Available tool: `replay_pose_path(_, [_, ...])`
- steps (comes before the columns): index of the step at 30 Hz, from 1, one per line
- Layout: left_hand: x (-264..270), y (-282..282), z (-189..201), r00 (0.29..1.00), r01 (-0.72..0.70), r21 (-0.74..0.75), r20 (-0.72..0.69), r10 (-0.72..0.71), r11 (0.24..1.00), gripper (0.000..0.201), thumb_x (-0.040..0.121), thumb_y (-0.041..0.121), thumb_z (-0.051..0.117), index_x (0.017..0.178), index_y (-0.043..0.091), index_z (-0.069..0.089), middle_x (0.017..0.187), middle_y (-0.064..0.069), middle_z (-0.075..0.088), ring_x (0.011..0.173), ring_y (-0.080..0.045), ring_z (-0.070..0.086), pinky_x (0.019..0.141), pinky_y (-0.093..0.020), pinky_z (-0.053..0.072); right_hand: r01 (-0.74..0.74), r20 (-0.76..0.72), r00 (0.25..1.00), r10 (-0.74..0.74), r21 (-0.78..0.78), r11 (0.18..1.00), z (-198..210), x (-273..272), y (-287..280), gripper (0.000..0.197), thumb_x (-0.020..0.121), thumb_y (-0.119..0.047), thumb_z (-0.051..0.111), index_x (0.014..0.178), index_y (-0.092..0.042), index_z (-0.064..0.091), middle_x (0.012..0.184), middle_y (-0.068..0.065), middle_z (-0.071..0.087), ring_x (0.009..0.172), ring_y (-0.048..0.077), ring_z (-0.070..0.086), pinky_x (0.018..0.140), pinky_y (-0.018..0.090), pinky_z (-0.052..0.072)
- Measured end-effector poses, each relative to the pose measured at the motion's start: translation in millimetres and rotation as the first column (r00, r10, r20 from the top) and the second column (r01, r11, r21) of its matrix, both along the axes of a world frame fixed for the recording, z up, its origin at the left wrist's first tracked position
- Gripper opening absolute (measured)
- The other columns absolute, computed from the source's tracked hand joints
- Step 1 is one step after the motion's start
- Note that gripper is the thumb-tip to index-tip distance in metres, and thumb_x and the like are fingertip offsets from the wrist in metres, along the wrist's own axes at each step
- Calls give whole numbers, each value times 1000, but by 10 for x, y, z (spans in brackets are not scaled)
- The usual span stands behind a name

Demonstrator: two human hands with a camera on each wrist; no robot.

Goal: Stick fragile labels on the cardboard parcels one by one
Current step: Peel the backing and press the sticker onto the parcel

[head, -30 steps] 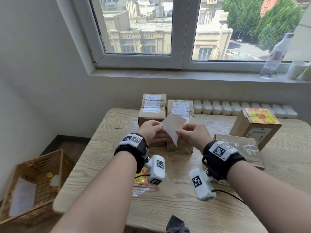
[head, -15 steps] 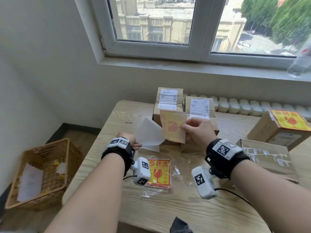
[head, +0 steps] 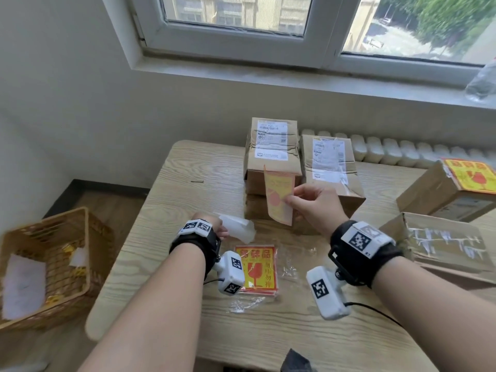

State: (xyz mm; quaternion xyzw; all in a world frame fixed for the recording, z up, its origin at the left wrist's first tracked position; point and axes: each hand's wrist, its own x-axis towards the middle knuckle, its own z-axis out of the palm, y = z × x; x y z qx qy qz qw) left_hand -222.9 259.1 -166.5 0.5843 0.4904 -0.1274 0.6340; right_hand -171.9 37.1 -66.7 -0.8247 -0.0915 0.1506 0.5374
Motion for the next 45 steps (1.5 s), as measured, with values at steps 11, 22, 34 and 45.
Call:
replay_pose_path(11, [49, -103, 505, 985, 67, 310, 128, -111, 948, 21, 86, 5, 60, 66, 9, 58, 65, -6, 65, 52, -14, 60, 58, -26, 49, -10, -4, 1000, 10, 61, 998, 155, -83, -104, 7, 83, -16, 73, 79, -20, 69, 91, 8, 73, 81, 20, 70, 63, 30, 58])
replay_pose_path(22, [188, -992, 1770, 857, 380, 182, 299, -419, 907, 53, 79, 64, 60, 79, 12, 71, 55, 6, 63, 37, -3, 39, 39, -14, 30, -34, 194, 981, 24, 48, 998, 606, -122, -563, 14, 80, -11, 70, 78, -24, 73, 82, 0, 73, 77, 14, 67, 65, 29, 52])
replay_pose_path(34, [284, -1930, 2072, 828, 417, 200, 320, -462, 887, 9, 87, 11, 55, 81, 8, 62, 55, 0, 68, 54, -12, 61, 59, -25, 52, -7, 299, 954, 11, -13, 1000, 812, -236, -1450, 9, 70, -25, 81, 75, -28, 75, 77, -11, 70, 65, 6, 58, 66, 26, 51])
replay_pose_path(45, [430, -2550, 1966, 730, 506, 219, 406, -550, 834, 4, 86, 4, 66, 88, 6, 63, 97, -15, 68, 83, -22, 65, 77, -32, 55, 319, 153, 929, -337, 132, 939, 812, -80, -2446, 18, 81, -9, 73, 73, -25, 70, 85, 0, 73, 84, 15, 67, 75, 32, 51])
